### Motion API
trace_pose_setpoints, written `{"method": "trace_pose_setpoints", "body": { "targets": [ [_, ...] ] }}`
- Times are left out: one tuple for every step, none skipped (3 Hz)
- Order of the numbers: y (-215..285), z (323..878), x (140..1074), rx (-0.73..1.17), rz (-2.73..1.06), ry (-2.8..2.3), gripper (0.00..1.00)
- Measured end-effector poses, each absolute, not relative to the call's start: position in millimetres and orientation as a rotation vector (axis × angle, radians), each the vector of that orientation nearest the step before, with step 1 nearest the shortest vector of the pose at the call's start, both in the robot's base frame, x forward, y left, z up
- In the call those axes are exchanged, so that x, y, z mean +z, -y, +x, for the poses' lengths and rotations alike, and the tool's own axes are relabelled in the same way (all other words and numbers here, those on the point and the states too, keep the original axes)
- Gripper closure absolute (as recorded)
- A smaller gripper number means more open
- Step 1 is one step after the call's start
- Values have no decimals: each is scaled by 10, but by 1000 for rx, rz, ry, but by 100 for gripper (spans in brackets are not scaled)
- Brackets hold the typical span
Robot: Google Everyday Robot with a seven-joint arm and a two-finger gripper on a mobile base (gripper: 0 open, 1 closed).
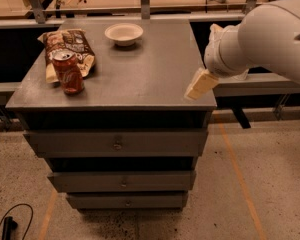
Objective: Move paper bowl near coke can
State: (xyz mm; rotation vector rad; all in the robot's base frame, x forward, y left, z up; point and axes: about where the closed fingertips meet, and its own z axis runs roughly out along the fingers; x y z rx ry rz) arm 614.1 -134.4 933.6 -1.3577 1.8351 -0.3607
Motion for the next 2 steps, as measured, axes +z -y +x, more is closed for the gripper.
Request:
{"method": "trace_pose_setpoints", "body": {
  "targets": [
    [1383, 6293, 9552, -417, -1270, -1786, 0],
    [1306, 6304, 9522, -389, -1264, -1745, 0]
  ]
}}
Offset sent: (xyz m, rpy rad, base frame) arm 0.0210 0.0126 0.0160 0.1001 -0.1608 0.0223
